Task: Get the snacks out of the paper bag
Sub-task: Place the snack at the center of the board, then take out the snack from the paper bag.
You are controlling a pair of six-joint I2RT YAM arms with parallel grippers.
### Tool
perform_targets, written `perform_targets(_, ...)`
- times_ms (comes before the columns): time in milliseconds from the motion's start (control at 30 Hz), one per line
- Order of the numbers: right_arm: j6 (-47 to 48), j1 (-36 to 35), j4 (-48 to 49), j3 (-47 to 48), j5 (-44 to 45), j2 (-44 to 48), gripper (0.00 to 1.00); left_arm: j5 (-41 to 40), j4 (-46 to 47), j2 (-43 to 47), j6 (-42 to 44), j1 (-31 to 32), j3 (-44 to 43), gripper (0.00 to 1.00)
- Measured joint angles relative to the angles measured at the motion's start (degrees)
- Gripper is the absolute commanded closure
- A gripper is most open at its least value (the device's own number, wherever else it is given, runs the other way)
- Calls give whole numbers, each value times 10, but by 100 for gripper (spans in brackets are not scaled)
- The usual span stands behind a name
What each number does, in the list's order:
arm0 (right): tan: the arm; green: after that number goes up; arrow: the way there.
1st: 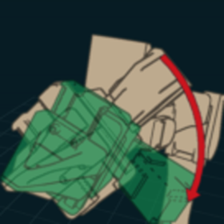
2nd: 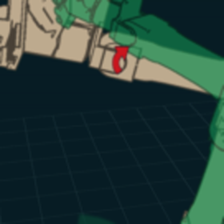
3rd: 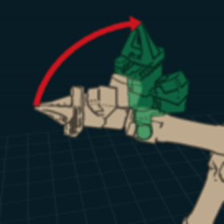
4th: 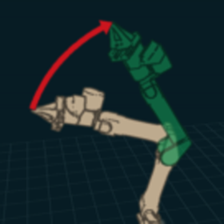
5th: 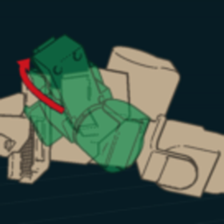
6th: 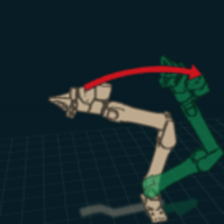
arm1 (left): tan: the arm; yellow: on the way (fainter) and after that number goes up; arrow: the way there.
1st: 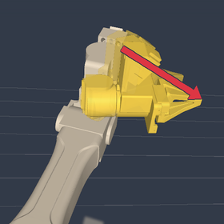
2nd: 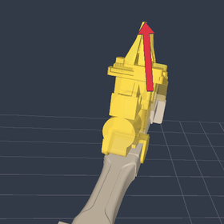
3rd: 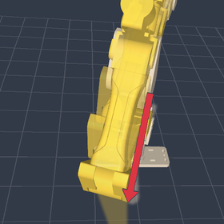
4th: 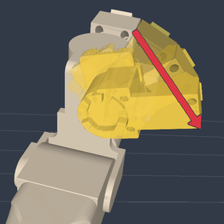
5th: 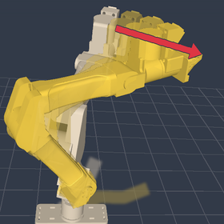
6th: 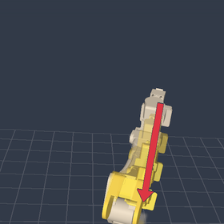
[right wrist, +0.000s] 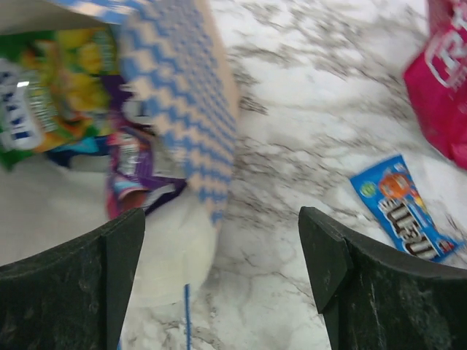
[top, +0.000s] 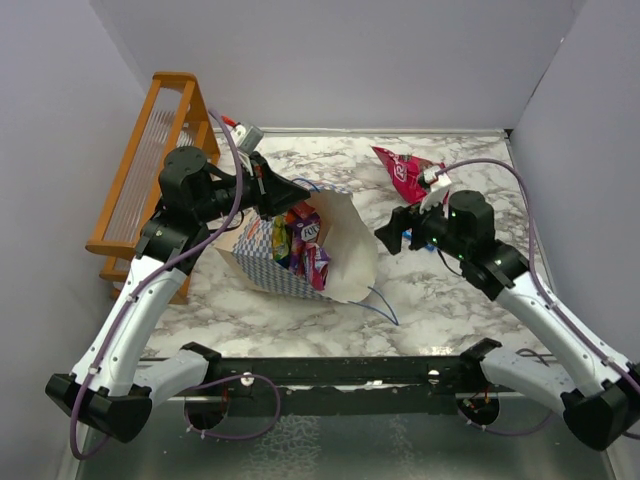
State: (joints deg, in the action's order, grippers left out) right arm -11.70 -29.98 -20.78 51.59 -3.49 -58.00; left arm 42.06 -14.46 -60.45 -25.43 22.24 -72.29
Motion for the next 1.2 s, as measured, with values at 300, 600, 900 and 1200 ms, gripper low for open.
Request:
perform_targets(300, 9, -67, 72, -19, -210, 64, 26, 4, 3, 2, -4, 0, 0, 100)
perform_targets(600, -43, -260, 125, -38, -54, -49, 43, 4, 10, 2, -13, 0, 1, 100)
perform_targets(900, -97, -306, 179, -53, 145, -129, 42, 4, 11, 2, -23, 3, 3, 100)
perform_targets(1200, -90, -322, 267, -60, 241, -198, 34, 4, 11, 0, -24, 4, 5, 100)
